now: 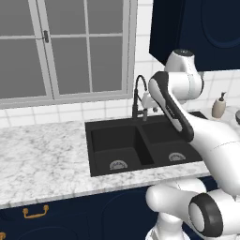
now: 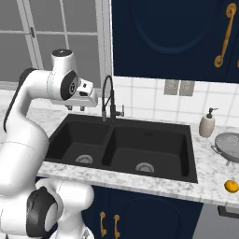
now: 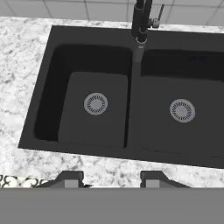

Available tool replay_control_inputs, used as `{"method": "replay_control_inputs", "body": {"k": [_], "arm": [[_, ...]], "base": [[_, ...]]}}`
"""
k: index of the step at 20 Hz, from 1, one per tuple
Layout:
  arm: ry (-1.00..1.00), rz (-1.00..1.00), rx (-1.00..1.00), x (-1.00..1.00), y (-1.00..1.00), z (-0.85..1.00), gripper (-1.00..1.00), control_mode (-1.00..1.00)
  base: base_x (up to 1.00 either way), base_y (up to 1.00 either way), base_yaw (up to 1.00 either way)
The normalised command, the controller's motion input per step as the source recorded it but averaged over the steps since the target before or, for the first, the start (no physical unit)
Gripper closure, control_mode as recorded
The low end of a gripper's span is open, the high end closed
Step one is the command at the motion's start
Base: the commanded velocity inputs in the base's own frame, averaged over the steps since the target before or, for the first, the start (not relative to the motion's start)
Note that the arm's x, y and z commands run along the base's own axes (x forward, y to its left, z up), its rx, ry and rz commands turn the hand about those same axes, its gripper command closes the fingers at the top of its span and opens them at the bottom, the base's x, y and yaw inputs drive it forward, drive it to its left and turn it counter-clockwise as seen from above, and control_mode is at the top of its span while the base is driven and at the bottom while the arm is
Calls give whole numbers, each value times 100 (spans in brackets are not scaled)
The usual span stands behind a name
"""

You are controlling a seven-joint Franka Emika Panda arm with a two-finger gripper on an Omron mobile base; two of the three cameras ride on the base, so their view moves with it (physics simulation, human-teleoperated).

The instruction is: Put the colander in the sink, put the tangerine in the colander, and turn on the sink faucet and pour water over the colander.

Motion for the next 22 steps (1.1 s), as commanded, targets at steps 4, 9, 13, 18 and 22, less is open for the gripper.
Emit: {"method": "replay_control_inputs", "body": {"k": [4, 9, 13, 18, 22], "arm": [[-3, 0, 0, -32, 0, 0, -100, -100], [0, -5, 0, -46, -60, -2, -100, -100], [0, -2, -1, -7, -100, 0, -100, -100], [0, 0, -7, 0, -100, -3, -100, -100], [0, -1, -14, 0, -100, -19, -100, -100]], "base": [[0, 0, 0], [0, 0, 0], [0, 0, 0], [0, 0, 0], [0, 0, 0]]}}
